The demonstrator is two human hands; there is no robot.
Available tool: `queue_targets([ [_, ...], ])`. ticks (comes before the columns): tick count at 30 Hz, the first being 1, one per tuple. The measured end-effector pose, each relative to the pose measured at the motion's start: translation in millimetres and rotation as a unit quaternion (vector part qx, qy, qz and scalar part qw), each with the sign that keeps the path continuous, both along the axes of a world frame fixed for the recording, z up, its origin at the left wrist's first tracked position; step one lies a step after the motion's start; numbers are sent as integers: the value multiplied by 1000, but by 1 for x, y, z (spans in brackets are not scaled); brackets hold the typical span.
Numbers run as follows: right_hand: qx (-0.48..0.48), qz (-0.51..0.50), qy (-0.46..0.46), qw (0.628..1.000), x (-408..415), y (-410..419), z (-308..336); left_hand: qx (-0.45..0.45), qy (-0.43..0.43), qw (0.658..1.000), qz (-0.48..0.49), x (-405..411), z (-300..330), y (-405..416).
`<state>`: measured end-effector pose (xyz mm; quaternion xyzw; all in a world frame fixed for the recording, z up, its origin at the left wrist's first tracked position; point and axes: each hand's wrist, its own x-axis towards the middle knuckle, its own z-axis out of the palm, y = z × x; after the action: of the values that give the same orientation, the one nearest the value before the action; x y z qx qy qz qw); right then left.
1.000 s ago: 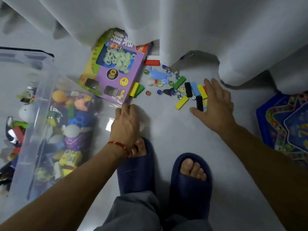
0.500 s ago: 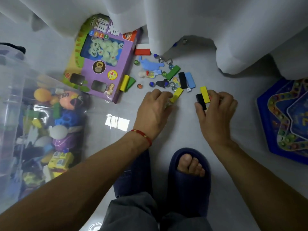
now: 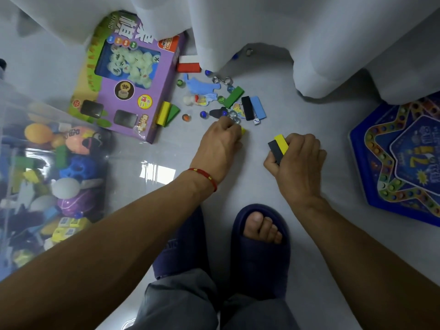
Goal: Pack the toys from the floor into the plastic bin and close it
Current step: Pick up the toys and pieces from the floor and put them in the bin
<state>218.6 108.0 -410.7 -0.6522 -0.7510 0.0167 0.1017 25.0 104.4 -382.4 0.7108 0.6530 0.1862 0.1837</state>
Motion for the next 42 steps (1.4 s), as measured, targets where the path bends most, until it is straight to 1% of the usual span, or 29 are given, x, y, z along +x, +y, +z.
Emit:
queue_targets([
  [4, 10, 61, 6, 998, 1, 3, -1, -9, -22, 999, 31, 3, 0, -10],
  [6, 10, 102, 19, 995, 5, 5, -1, -43, -76, 993, 85, 6, 7, -14],
  [7, 21, 119, 16, 993, 7, 7, 0, -75, -116, 982, 129, 7, 14, -16],
  [8, 38, 135, 9, 990, 9, 9, 1, -119, -169, 962, 178, 9, 19, -17],
  [9, 52, 149, 3, 987, 10, 11, 1, -168, -243, 928, 225, 11, 26, -18],
  [10, 51, 158, 6, 986, 11, 14, 1, -217, -330, 880, 264, 13, 30, -19],
  [12, -1, 152, 52, 987, 12, 18, 5, -286, -496, 757, 315, 18, 38, -18],
  [13, -40, 123, 102, 986, 11, 19, 8, -306, -565, 692, 328, 20, 41, -18],
  [14, -82, 79, 163, 980, 10, 19, 13, -318, -615, 640, 333, 20, 44, -18],
  [15, -113, 29, 229, 967, 8, 18, 18, -328, -641, 608, 335, 20, 47, -18],
  [16, -134, -23, 286, 949, 6, 17, 24, -338, -653, 590, 333, 19, 48, -18],
  [17, -162, -79, 357, 917, 2, 16, 30, -347, -660, 580, 328, 17, 50, -18],
  [18, -207, -138, 446, 860, -2, 15, 37, -356, -666, 571, 322, 15, 51, -19],
  [19, -268, -190, 536, 778, -6, 13, 47, -366, -673, 558, 318, 14, 54, -20],
  [20, -326, -219, 603, 694, -7, 12, 58, -376, -679, 545, 317, 12, 57, -21],
  [21, -379, -223, 641, 629, -6, 10, 68, -384, -684, 533, 318, 11, 62, -23],
  [22, -425, -206, 656, 589, -5, 9, 80, -391, -686, 524, 318, 10, 68, -25],
  [23, -464, -177, 654, 570, -4, 8, 94, -395, -689, 519, 316, 9, 76, -27],
  [24, -496, -142, 640, 569, -5, 7, 110, -397, -691, 516, 313, 8, 84, -30],
  [27, -561, -54, 561, 607, -21, 4, 162, -374, -709, 509, 312, 3, 120, -44],
  [28, -577, -35, 535, 616, -29, 3, 180, -361, -713, 512, 316, 0, 133, -50],
  [30, -607, 1, 500, 618, -51, 1, 217, -332, -707, 532, 327, -12, 159, -65],
  [31, -623, 14, 491, 609, -64, -1, 235, -316, -706, 540, 331, -20, 172, -75],
  [34, -671, 14, 507, 541, -108, -13, 288, -261, -724, 538, 344, -54, 213, -111],
  [35, -678, 19, 511, 529, -124, -20, 303, -242, -728, 538, 349, -69, 226, -125],
  [38, -675, 51, 516, 525, -180, -40, 332, -189, -741, 531, 364, -120, 264, -162],
  [40, -668, 63, 530, 518, -222, -52, 345, -140, -746, 519, 393, -158, 281, -182],
  [42, -660, 58, 554, 504, -264, -63, 355, -96, -746, 503, 427, -193, 292, -195],
])
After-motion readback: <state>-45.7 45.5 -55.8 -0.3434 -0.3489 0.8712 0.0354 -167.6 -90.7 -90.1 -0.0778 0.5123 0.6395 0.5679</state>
